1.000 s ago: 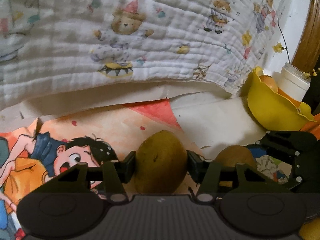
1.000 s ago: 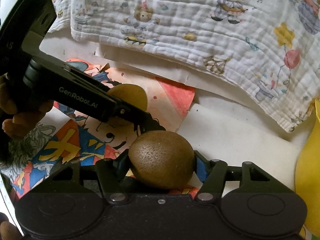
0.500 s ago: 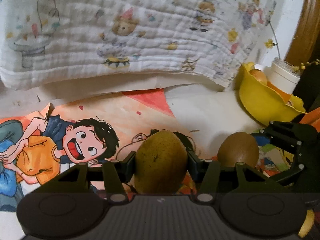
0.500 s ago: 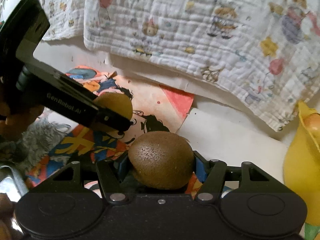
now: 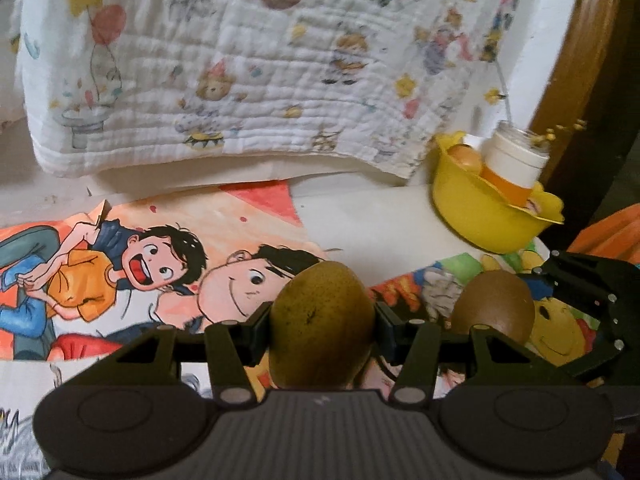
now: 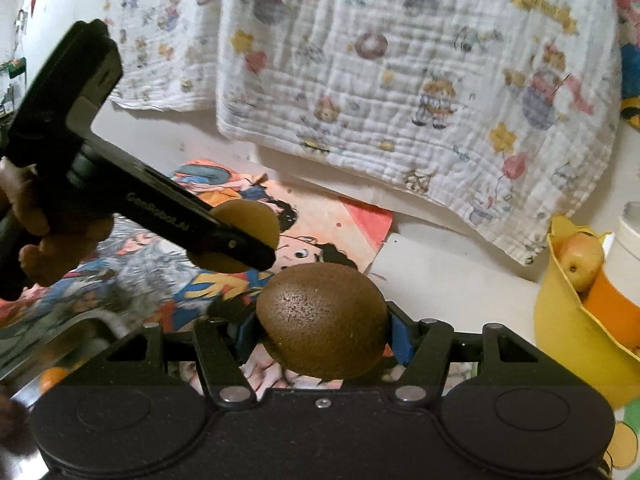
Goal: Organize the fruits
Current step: 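Carry both held brown fruits over the metal tray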
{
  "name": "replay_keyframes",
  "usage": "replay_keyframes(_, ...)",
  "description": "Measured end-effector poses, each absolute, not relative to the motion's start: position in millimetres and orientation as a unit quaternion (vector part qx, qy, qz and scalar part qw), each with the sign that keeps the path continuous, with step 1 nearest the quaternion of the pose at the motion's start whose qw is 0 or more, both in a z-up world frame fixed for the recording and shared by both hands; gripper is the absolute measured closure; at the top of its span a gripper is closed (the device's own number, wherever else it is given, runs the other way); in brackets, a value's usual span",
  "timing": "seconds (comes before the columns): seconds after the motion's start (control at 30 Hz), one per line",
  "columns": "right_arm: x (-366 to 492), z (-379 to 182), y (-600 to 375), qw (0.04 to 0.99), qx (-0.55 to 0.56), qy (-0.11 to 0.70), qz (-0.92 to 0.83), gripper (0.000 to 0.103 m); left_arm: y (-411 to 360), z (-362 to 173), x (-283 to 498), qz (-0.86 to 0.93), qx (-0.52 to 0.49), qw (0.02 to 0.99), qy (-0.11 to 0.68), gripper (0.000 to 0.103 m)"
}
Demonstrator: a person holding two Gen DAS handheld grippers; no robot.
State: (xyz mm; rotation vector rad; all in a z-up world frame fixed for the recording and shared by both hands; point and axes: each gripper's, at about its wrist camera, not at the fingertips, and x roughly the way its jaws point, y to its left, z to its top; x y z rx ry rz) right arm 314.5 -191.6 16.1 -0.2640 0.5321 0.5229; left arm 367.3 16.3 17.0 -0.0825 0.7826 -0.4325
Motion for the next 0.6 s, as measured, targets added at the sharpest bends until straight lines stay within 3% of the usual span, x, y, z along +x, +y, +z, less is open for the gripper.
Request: replay_keyframes(0.6,196,17,-227,0.919,-0.104,0.268,0.269,0.038,-21,47,272,-0.264,-0.036,0.894,0.361,0.046)
